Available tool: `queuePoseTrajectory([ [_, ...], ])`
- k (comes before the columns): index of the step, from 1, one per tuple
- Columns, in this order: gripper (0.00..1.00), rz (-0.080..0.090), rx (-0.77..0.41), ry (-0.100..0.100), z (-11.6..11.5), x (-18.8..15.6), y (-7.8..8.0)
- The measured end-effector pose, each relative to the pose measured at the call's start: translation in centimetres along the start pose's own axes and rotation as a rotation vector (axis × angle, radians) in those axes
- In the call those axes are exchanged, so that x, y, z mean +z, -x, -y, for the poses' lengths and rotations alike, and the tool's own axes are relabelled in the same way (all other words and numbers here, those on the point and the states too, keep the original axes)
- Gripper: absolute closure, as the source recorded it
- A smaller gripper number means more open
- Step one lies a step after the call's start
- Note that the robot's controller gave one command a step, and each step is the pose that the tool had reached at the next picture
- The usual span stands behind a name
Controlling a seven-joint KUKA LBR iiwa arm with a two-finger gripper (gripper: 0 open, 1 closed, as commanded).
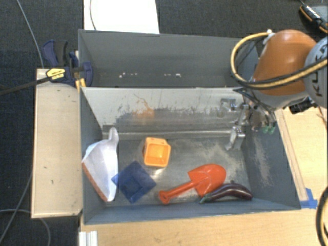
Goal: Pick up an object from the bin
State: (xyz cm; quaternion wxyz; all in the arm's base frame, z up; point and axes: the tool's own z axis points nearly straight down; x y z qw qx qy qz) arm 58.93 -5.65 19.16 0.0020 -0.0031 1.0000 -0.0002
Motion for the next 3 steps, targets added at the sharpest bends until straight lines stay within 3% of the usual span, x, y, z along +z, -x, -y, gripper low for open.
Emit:
queuePoseTrajectory([
  [1,0.00,0.000,0.000,0.000,0.0,0.0,0.0],
  [2,0.00,0.000,0.037,0.000,2.1,3.4,0.3],
  [3,0.00,0.005,0.079,0.001,0.9,1.5,-0.5],
])
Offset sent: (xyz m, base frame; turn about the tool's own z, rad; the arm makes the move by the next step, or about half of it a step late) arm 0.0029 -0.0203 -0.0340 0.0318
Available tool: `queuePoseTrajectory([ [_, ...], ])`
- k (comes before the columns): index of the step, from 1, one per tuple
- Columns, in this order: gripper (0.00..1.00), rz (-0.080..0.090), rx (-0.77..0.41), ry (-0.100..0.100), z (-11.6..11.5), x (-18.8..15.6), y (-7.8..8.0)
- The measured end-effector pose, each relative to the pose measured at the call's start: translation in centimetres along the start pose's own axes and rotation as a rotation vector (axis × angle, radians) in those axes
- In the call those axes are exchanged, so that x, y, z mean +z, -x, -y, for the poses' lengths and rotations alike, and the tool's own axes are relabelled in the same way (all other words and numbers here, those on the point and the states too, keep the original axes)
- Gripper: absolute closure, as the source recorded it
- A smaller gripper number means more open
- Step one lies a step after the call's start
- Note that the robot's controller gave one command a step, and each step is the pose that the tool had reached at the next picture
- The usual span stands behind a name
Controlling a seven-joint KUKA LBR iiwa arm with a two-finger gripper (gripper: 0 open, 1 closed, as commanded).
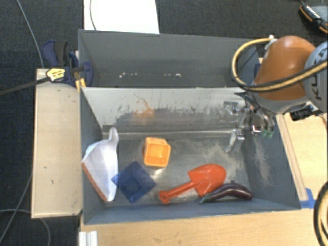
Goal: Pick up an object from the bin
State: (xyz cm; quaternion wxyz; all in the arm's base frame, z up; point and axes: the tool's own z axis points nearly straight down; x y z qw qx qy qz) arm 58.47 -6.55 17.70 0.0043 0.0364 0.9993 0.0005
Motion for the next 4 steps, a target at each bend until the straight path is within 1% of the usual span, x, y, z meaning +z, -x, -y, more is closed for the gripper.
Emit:
queuePoseTrajectory([
  [1,0.00,0.002,-0.071,-0.002,3.7,0.7,0.3],
  [2,0.00,0.000,-0.013,0.002,2.2,2.3,0.9],
  [3,0.00,0.013,-0.104,-0.006,7.7,-7.0,-3.6],
  [4,0.00,-0.006,0.000,0.006,4.0,3.1,-0.4],
])
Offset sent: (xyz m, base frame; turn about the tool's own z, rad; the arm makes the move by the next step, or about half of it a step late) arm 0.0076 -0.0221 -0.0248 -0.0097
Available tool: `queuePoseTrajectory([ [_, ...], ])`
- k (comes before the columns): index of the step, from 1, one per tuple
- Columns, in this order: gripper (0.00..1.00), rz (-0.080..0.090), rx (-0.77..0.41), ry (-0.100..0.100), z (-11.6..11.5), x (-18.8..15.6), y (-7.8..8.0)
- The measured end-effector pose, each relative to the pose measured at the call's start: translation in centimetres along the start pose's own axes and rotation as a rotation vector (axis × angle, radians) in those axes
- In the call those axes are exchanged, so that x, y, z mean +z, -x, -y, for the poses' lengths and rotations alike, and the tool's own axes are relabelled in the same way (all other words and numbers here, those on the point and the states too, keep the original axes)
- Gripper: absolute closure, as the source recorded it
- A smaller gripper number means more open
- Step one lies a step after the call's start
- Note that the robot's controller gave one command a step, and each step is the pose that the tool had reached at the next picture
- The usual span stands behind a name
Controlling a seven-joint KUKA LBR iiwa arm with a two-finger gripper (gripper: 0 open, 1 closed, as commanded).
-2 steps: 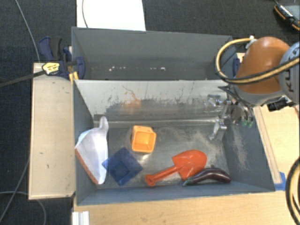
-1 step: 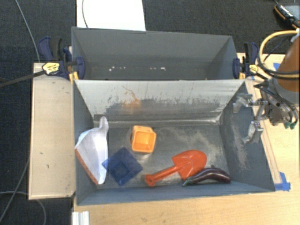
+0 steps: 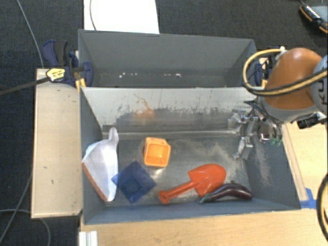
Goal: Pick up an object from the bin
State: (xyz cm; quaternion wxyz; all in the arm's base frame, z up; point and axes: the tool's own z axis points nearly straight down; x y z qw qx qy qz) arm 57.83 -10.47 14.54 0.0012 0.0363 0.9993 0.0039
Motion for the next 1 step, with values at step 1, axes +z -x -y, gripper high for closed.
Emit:
queuePoseTrajectory([
  [1,0.00,-0.007,-0.044,0.001,1.03,-1.79,-1.07],
])
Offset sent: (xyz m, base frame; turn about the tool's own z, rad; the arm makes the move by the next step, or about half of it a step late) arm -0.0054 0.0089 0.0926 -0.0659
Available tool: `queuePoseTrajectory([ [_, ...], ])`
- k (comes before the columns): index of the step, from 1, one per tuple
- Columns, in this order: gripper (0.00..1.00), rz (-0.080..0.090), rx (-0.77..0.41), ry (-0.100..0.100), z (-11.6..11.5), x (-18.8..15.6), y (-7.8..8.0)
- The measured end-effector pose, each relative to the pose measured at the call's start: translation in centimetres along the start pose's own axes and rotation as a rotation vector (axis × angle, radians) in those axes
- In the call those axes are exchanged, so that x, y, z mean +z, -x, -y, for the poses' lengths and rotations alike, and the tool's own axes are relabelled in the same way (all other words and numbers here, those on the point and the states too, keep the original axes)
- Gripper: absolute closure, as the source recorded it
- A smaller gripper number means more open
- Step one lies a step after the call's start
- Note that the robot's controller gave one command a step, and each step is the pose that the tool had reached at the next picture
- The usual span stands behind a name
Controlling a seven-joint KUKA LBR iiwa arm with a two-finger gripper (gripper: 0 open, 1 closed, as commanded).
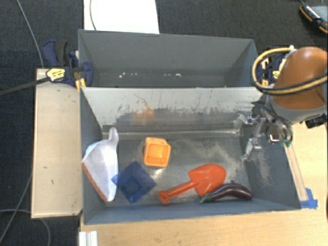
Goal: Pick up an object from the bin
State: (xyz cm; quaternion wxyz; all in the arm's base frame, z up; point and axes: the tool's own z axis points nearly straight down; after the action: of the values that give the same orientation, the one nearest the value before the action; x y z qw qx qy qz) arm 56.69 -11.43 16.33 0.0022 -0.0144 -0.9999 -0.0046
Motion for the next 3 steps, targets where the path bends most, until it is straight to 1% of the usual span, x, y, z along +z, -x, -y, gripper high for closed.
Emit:
queuePoseTrajectory([
  [1,0.00,0.003,-0.022,0.002,-2.0,-7.6,0.6],
  [2,0.00,0.006,0.023,-0.005,1.9,-0.8,0.1],
  [3,0.00,0.020,0.040,0.000,0.7,-5.8,0.2],
])
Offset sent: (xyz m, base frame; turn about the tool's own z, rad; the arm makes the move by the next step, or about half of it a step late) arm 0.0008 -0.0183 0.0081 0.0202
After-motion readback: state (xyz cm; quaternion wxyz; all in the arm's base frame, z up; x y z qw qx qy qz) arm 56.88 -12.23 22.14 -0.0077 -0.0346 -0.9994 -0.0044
